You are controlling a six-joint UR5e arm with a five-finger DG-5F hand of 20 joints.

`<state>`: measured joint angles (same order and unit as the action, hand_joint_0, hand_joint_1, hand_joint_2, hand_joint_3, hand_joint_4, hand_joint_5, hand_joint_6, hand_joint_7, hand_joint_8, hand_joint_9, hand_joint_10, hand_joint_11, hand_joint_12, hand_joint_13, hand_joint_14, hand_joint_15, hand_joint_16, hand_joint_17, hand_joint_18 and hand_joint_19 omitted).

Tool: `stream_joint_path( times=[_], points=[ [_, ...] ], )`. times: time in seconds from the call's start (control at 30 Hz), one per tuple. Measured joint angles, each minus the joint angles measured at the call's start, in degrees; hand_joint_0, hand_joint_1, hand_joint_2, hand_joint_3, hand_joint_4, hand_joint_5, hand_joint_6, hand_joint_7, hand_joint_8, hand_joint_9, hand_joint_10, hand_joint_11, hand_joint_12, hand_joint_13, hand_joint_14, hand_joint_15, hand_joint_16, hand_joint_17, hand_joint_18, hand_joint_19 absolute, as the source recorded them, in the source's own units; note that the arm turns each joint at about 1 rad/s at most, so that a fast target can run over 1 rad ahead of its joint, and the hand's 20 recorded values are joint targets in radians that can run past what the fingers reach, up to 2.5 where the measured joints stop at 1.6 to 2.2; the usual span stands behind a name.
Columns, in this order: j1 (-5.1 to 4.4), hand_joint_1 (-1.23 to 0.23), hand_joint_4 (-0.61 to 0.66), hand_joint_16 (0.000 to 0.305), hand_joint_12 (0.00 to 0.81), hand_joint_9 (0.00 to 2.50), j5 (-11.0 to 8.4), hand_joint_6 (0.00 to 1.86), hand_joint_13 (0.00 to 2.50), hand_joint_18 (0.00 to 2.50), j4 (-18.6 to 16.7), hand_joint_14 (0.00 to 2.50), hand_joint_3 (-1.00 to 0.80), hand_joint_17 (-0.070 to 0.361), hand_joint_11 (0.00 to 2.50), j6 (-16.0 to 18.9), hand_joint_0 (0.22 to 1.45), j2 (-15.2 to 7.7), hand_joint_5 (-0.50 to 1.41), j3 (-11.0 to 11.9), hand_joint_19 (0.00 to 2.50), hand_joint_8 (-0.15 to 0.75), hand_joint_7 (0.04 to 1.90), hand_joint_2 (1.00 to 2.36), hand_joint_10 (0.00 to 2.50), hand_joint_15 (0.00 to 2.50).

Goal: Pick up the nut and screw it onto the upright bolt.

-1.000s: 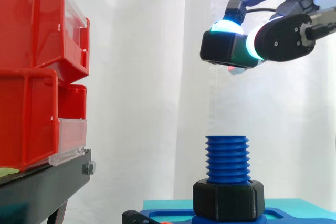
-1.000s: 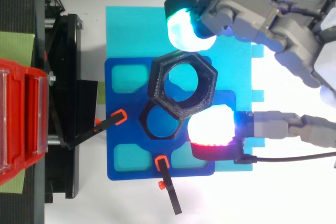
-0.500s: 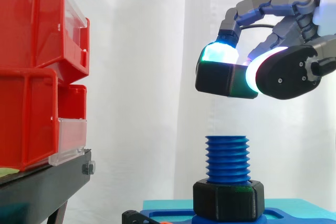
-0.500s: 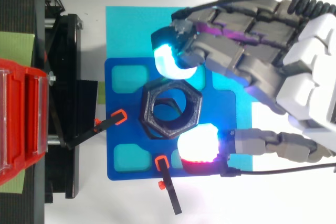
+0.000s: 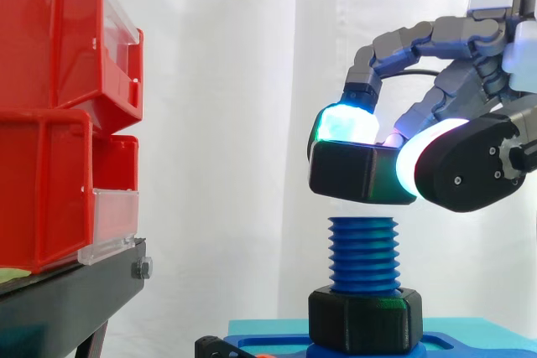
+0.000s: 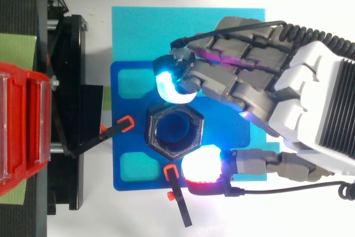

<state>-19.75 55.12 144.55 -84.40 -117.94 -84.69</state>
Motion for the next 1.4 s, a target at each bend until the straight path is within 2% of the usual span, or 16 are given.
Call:
stream_joint_path(
  times=[0.63,1.4],
  points=[
    [0.02,-0.79,-0.06,0.049,0.345,0.94,0.23,0.85,0.77,0.76,1.6,0.00,0.07,0.111,0.00,1.0,0.55,-0.8,-0.07,0.0,0.06,0.324,1.31,1.01,0.00,0.00],
    [1.05,-0.79,-0.06,0.049,0.344,0.94,3.05,0.84,0.77,0.76,1.4,0.00,0.07,0.111,0.00,0.9,0.55,-0.9,-0.07,0.0,0.07,0.324,1.31,1.01,0.00,0.00]
  ],
)
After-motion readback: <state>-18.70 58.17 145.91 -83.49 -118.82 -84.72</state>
